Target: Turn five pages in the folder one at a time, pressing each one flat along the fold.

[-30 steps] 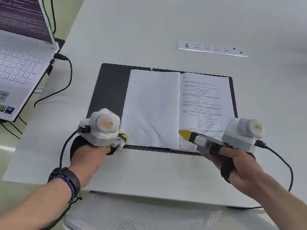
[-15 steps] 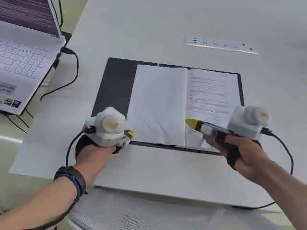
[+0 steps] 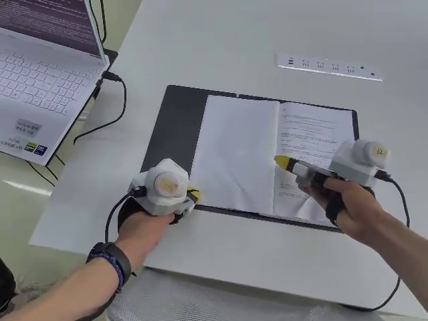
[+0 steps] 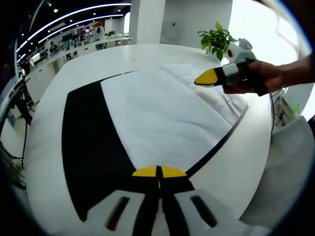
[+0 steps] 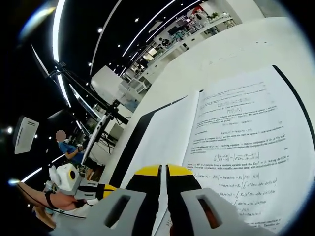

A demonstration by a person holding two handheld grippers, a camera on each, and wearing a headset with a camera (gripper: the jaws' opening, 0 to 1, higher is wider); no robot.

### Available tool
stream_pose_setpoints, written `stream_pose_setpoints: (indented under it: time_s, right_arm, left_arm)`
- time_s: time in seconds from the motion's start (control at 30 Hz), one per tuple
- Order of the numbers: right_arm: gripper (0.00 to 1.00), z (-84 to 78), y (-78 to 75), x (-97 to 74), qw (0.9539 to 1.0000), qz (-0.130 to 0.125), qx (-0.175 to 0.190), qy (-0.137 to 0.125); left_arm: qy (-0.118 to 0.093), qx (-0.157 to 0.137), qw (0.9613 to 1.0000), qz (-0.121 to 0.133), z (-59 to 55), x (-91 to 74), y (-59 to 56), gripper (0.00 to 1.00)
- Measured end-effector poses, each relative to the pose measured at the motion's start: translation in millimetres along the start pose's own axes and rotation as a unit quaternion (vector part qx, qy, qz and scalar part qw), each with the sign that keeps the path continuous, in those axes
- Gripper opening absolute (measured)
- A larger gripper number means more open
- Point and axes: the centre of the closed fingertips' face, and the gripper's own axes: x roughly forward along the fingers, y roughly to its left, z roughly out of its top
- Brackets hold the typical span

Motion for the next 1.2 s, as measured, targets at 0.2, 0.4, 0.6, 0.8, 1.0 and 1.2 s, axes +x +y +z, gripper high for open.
stream_pose_setpoints:
  time_s: [0.2, 0.4, 0.6, 0.8, 1.0, 1.2]
  right_arm:
    - [0.00, 2.8, -2.7, 9.4, 1.0000, 0.001, -0.005, -0.002]
    - [0.00, -2.5, -10.0, 16.0, 1.0000, -0.002, -0.002, 0.004]
    - [0.00, -1.7, -11.2, 16.5, 0.9999, 0.012, -0.007, 0.003]
    - [0.00, 7.7, -15.2, 22.5, 0.9998, 0.018, 0.000, -0.012]
    - [0.00, 28.1, -27.4, 32.1, 0.9990, -0.004, -0.004, -0.045]
    - [0.00, 43.7, -35.7, 44.9, 0.9976, -0.002, 0.021, -0.067]
  left_arm:
    - [0.007, 0.006, 0.9999, 0.005, -0.3, 1.2, -0.7, 0.00]
    - [0.010, 0.005, 0.9999, 0.005, -0.9, 1.3, 0.4, 0.00]
    - [0.014, -0.004, 0.9999, 0.005, -0.4, 1.5, 0.3, 0.00]
    - [0.015, -0.004, 0.9999, 0.005, -0.3, 1.7, 0.3, 0.00]
    - [0.017, -0.009, 0.9998, 0.005, -0.4, 1.9, 0.8, 0.00]
    - [0.018, -0.013, 0.9998, 0.004, -0.3, 1.8, 0.8, 0.00]
